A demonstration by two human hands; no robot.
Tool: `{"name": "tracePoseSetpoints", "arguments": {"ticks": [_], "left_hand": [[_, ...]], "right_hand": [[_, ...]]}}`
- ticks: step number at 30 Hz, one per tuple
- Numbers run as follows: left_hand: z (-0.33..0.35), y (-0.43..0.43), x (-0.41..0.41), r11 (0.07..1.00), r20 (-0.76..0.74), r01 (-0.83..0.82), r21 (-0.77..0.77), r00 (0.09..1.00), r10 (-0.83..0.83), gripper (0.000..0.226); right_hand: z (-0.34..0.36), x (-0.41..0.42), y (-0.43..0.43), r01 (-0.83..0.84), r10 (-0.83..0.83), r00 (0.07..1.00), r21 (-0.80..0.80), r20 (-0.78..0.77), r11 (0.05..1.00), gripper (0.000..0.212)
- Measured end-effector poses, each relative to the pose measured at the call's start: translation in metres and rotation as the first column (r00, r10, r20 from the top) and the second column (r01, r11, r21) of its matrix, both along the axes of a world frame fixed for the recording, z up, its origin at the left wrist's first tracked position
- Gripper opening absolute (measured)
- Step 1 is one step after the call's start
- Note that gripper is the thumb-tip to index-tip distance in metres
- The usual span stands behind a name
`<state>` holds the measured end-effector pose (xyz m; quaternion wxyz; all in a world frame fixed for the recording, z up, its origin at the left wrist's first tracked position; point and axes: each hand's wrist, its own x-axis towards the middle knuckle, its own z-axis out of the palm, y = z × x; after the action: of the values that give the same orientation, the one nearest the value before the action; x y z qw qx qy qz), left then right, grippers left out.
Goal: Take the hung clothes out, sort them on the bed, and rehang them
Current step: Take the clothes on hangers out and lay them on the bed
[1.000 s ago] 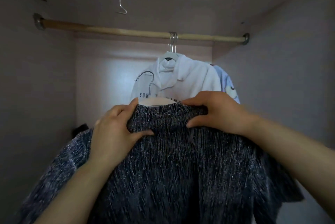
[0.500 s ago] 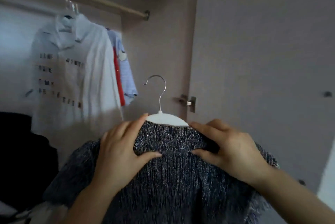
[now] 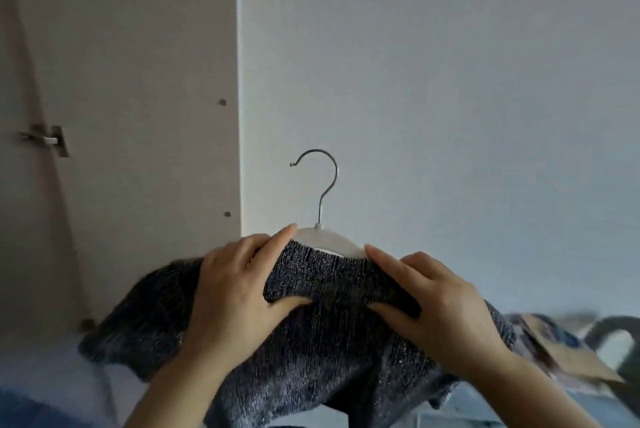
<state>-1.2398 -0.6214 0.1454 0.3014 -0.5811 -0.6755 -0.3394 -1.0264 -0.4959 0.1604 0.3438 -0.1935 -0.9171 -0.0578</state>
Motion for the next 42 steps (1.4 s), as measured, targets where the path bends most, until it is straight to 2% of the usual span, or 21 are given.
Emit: {"name": "tracePoseSetpoints", "arguments": {"ticks": [4, 8, 12, 16, 21, 25, 28, 31, 36, 42], "left_hand": [[-0.014, 0.060, 0.120, 0.958, 0.006, 0.284, -0.026, 0.959, -0.284, 0.079], [-0.025, 0.105, 0.248, 0.841, 0.044, 0.539, -0.050, 0.842, -0.538, 0.077], [-0.037, 0.128, 0.373, 0.649, 0.027, 0.757, -0.077, 0.652, -0.757, 0.079], [-0.051, 0.119, 0.489, 0.380, 0.046, 0.922, -0.076, 0.384, -0.922, 0.082], [-0.075, 0.069, 0.614, 0.073, 0.073, 0.993, -0.090, 0.079, -0.994, 0.077], [-0.094, 0.011, 0.696, -0.101, 0.114, 0.986, -0.130, -0.086, -0.990, 0.077], [-0.106, -0.032, 0.755, -0.187, 0.138, 0.969, -0.163, -0.166, -0.977, 0.081], [-0.116, -0.073, 0.816, -0.239, 0.148, 0.955, -0.174, -0.214, -0.966, 0.080], [-0.122, -0.130, 0.909, -0.275, 0.199, 0.944, -0.182, -0.239, -0.950, 0.094], [-0.133, -0.157, 0.996, -0.247, 0.204, 0.949, -0.194, -0.207, -0.957, 0.091]], "right_hand": [[-0.011, 0.145, -0.002, 0.313, -0.312, 0.949, -0.026, 0.044, 0.949, 0.065], [-0.021, 0.276, -0.027, 0.593, -0.591, 0.804, -0.035, 0.062, 0.804, 0.064], [-0.038, 0.384, -0.079, 0.836, -0.835, 0.548, -0.024, 0.041, 0.548, 0.064], [-0.054, 0.462, -0.154, 0.972, -0.972, 0.235, -0.001, 0.019, 0.235, 0.063], [-0.076, 0.525, -0.258, 0.993, -0.993, -0.114, 0.010, 0.038, -0.113, 0.062], [-0.092, 0.566, -0.335, 0.954, -0.952, -0.301, 0.008, 0.052, -0.301, 0.063], [-0.104, 0.603, -0.383, 0.921, -0.920, -0.389, -0.013, 0.042, -0.390, 0.072], [-0.114, 0.651, -0.426, 0.899, -0.899, -0.437, -0.015, 0.035, -0.438, 0.070], [-0.120, 0.737, -0.480, 0.893, -0.894, -0.446, -0.042, 0.049, -0.448, 0.084], [-0.129, 0.834, -0.508, 0.910, -0.910, -0.414, -0.006, 0.031, -0.414, 0.086]]}}
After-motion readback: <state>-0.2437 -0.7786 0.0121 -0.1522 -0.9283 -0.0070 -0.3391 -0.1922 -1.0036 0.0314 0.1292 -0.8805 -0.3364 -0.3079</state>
